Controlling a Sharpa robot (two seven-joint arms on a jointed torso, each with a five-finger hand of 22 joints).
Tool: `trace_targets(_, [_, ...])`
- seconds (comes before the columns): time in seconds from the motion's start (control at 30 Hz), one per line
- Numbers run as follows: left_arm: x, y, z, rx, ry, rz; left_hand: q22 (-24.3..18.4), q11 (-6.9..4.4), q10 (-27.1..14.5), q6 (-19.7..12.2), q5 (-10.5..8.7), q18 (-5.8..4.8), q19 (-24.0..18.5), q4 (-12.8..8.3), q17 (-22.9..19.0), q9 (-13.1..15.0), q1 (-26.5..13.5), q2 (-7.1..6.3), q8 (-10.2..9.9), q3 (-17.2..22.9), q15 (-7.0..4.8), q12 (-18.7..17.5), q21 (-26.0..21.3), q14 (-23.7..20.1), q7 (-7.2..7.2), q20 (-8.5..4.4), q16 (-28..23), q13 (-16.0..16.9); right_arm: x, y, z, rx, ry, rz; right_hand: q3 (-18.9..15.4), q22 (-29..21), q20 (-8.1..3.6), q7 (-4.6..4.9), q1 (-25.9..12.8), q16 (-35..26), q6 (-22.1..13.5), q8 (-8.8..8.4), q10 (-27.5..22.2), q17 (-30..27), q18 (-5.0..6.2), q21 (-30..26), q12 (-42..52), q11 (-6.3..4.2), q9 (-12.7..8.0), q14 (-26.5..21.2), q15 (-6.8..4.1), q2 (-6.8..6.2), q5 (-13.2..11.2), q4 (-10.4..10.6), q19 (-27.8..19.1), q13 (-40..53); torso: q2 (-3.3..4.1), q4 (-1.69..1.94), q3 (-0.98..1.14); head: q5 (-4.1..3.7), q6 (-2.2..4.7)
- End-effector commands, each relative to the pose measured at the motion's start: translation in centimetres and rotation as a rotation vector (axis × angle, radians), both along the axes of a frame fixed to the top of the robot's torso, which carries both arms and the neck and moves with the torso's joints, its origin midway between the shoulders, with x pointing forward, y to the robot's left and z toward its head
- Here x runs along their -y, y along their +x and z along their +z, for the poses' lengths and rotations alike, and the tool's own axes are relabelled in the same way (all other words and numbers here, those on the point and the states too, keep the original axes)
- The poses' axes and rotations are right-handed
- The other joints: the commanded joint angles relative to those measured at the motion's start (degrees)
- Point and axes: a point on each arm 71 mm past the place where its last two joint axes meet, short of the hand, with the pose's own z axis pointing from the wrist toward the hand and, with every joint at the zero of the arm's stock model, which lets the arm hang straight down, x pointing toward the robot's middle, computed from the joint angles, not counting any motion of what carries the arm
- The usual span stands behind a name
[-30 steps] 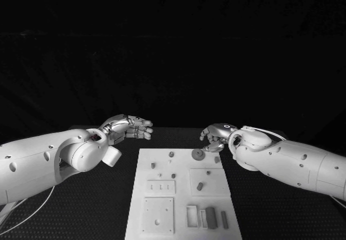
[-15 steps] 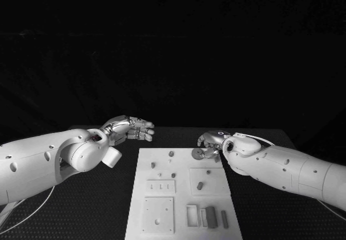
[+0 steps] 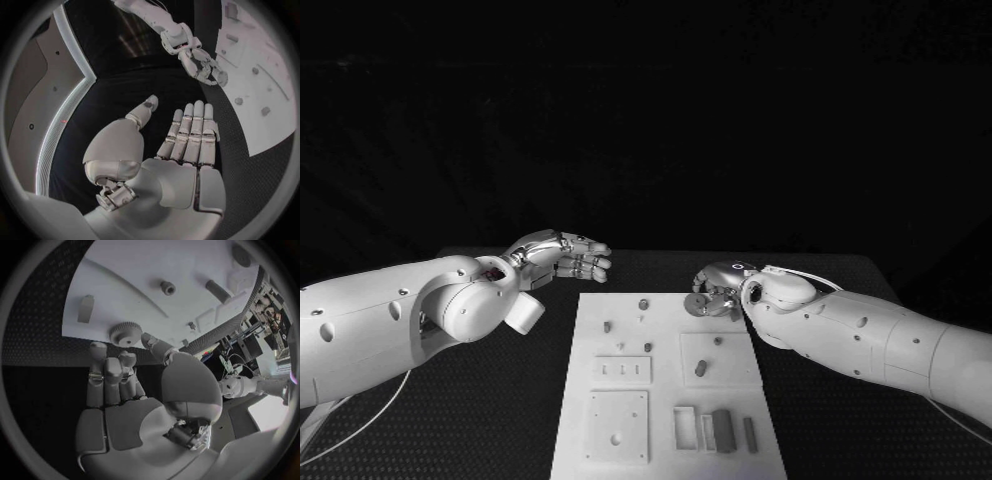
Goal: Assemble the parts on the task board
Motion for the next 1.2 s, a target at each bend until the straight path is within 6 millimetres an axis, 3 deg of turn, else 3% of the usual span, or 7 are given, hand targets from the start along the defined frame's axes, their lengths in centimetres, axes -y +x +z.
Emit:
trace_targets(0.03, [0.33,-0.13,0.11,0.001,-0.005,-0.024,-0.05,0.14,-0.25,-0.39,-0.21,-0.46,-0.53,0.09,0.0,-0.05,-0.47,-0.29,-0.38,-0.29,0.26,-0.3,-0.26,-0.3,2.77,0.06,-0.22,-0.09,0.05,0.08,-0.12,-0.006,-0.013,0.01,-0.24,1.29,-0.43,0.49,0.13,0.25,0.99,0.38,-1.0,0.06,1.66,0.34,0.24,0.95,-0.03,0.16,0.12,0.52,0.02,0.02,0.01,-0.1,-0.02,-0.01,0.0,0.08,-0.2])
trace_targets(0.5, [0.67,-0.33,0.12,-0.002,-0.006,-0.033,-0.09,0.16,-0.28,-0.44,-0.21,-0.46,-0.56,0.15,0.02,-0.06,-0.55,-0.28,-0.4,-0.32,0.27,-0.36,-0.24,-0.32,2.8,0.08,-0.28,-0.1,0.03,0.54,-0.44,-0.028,-0.028,0.0,-0.61,1.28,-0.51,0.34,-0.05,0.52,1.42,0.69,-0.92,0.02,1.66,0.61,0.54,0.81,-0.14,0.25,-0.02,1.86,0.05,-0.14,0.01,-0.27,0.01,-0.03,0.03,0.12,-0.32])
trace_targets(1.2, [0.58,-0.44,0.11,-0.004,-0.002,-0.028,-0.13,0.18,-0.31,-0.49,-0.21,-0.44,-0.62,0.16,0.04,-0.08,-0.54,-0.29,-0.41,-0.32,0.28,-0.43,-0.23,-0.34,2.81,0.08,-0.35,-0.11,-0.56,0.64,-1.0,-0.063,-0.049,0.003,-0.82,1.27,-0.5,0.24,-0.34,0.59,1.59,0.81,-0.94,-0.02,1.66,0.68,0.63,0.72,-0.2,0.22,-0.09,2.18,0.05,-0.14,-0.07,-0.37,0.01,-0.05,0.07,0.61,-0.79])
